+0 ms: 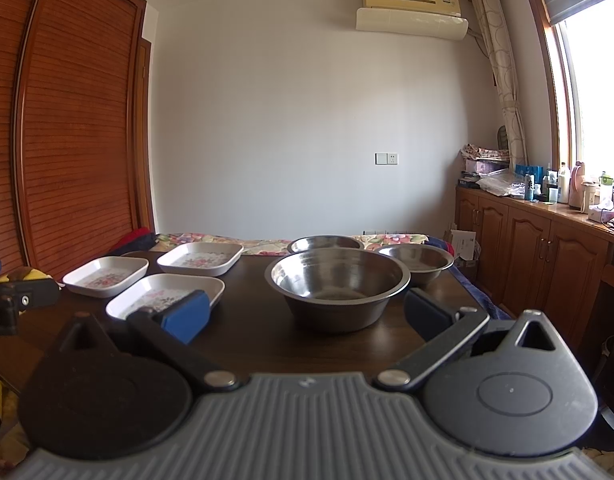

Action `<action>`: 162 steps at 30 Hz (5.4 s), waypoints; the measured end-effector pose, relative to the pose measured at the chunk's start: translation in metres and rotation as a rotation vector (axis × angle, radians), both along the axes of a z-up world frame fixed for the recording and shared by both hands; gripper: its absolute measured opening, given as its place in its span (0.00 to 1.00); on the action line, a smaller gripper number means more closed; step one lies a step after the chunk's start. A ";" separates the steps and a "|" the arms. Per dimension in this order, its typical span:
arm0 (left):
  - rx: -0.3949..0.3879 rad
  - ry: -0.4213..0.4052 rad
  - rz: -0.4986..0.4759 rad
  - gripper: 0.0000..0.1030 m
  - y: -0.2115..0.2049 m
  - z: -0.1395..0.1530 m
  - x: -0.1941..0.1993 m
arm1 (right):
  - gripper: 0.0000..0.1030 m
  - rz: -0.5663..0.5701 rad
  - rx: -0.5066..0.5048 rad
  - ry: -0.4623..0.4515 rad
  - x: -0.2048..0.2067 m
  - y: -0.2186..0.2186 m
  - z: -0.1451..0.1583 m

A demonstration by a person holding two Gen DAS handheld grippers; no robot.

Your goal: Organize plates and bowls

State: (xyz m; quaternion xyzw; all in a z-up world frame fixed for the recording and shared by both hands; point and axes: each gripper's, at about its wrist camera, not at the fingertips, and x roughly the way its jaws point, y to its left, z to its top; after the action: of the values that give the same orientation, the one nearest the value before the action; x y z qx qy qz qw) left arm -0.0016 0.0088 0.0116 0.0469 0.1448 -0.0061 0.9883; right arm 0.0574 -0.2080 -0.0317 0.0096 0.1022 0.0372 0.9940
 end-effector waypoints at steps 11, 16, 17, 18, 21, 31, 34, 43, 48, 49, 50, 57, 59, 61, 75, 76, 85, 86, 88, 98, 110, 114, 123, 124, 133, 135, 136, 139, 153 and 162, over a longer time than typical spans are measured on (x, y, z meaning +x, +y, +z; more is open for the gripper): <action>0.000 -0.001 0.000 1.00 0.000 -0.001 0.000 | 1.00 -0.002 0.001 0.001 0.000 0.000 -0.001; 0.000 -0.001 0.000 1.00 0.000 -0.001 0.000 | 1.00 -0.002 0.001 0.001 -0.001 -0.001 -0.001; -0.001 -0.001 0.000 1.00 0.000 -0.001 0.000 | 1.00 -0.002 0.001 0.002 -0.002 -0.002 -0.002; -0.001 -0.001 0.000 1.00 0.000 -0.001 0.000 | 1.00 -0.001 0.001 0.001 -0.001 -0.001 -0.001; 0.000 -0.001 0.001 1.00 -0.001 -0.001 0.000 | 1.00 -0.002 0.002 0.002 -0.002 -0.002 -0.002; -0.002 0.015 -0.007 1.00 -0.003 -0.010 0.002 | 1.00 -0.001 0.000 0.011 0.000 -0.003 -0.005; -0.004 0.028 -0.007 1.00 -0.002 -0.013 0.003 | 1.00 0.003 -0.003 0.014 0.000 -0.002 -0.005; 0.000 0.109 -0.038 1.00 -0.003 -0.027 0.013 | 1.00 0.030 -0.016 0.030 0.007 0.005 -0.007; 0.013 0.143 -0.063 1.00 -0.004 -0.034 0.015 | 1.00 0.051 -0.022 0.045 0.014 0.011 -0.009; 0.018 0.147 -0.064 1.00 -0.004 -0.035 0.016 | 1.00 0.055 -0.024 0.047 0.016 0.013 -0.010; 0.020 0.152 -0.066 1.00 -0.003 -0.037 0.016 | 1.00 0.060 -0.026 0.048 0.018 0.014 -0.010; 0.019 0.168 -0.081 1.00 0.007 -0.040 0.025 | 1.00 0.113 -0.056 0.043 0.034 0.027 -0.005; 0.030 0.165 -0.066 1.00 0.012 -0.040 0.031 | 1.00 0.135 -0.060 0.045 0.040 0.031 -0.003; 0.044 0.168 -0.054 1.00 0.016 -0.039 0.039 | 1.00 0.162 -0.061 0.047 0.047 0.035 -0.001; 0.072 0.197 -0.007 1.00 0.050 -0.025 0.096 | 1.00 0.336 -0.032 0.110 0.090 0.067 0.002; 0.069 0.198 -0.012 1.00 0.052 -0.025 0.100 | 1.00 0.346 -0.032 0.118 0.093 0.069 0.001; 0.019 0.242 -0.082 0.89 0.062 -0.029 0.133 | 0.83 0.416 -0.021 0.215 0.127 0.078 -0.012; 0.012 0.248 -0.089 0.87 0.062 -0.031 0.137 | 0.81 0.420 -0.020 0.225 0.130 0.079 -0.014; -0.001 0.260 -0.101 0.80 0.064 -0.033 0.144 | 0.78 0.420 -0.027 0.244 0.136 0.081 -0.017; -0.054 0.302 -0.135 0.52 0.075 -0.043 0.179 | 0.56 0.427 -0.029 0.329 0.162 0.088 -0.027; -0.110 0.347 -0.163 0.38 0.084 -0.055 0.203 | 0.38 0.397 -0.038 0.396 0.182 0.088 -0.035; -0.116 0.350 -0.168 0.34 0.085 -0.058 0.207 | 0.32 0.393 -0.019 0.418 0.186 0.086 -0.037; -0.117 0.366 -0.181 0.23 0.084 -0.063 0.214 | 0.27 0.391 -0.003 0.430 0.192 0.085 -0.039; -0.117 0.364 -0.181 0.18 0.084 -0.062 0.215 | 0.27 0.392 -0.002 0.431 0.192 0.085 -0.039; -0.129 0.367 -0.160 0.11 0.084 -0.062 0.212 | 0.18 0.390 0.011 0.435 0.191 0.084 -0.039; -0.133 0.371 -0.151 0.11 0.084 -0.061 0.209 | 0.16 0.389 0.014 0.436 0.192 0.084 -0.039; -0.137 0.370 -0.148 0.11 0.084 -0.060 0.208 | 0.16 0.387 0.011 0.433 0.191 0.084 -0.039; -0.161 0.356 -0.148 0.11 0.085 -0.055 0.199 | 0.15 0.382 0.011 0.428 0.186 0.084 -0.038; -0.142 0.323 -0.147 0.10 0.075 -0.042 0.160 | 0.08 0.359 0.042 0.376 0.158 0.075 -0.027; -0.131 0.295 -0.141 0.10 0.073 -0.028 0.126 | 0.08 0.369 0.052 0.343 0.128 0.073 -0.019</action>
State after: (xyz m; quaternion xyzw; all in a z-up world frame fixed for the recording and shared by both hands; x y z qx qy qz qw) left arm 0.1242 0.0821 -0.0167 -0.0091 0.2840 -0.0919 0.9543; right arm 0.1855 -0.1347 -0.0505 0.0224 0.2685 0.2183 0.9379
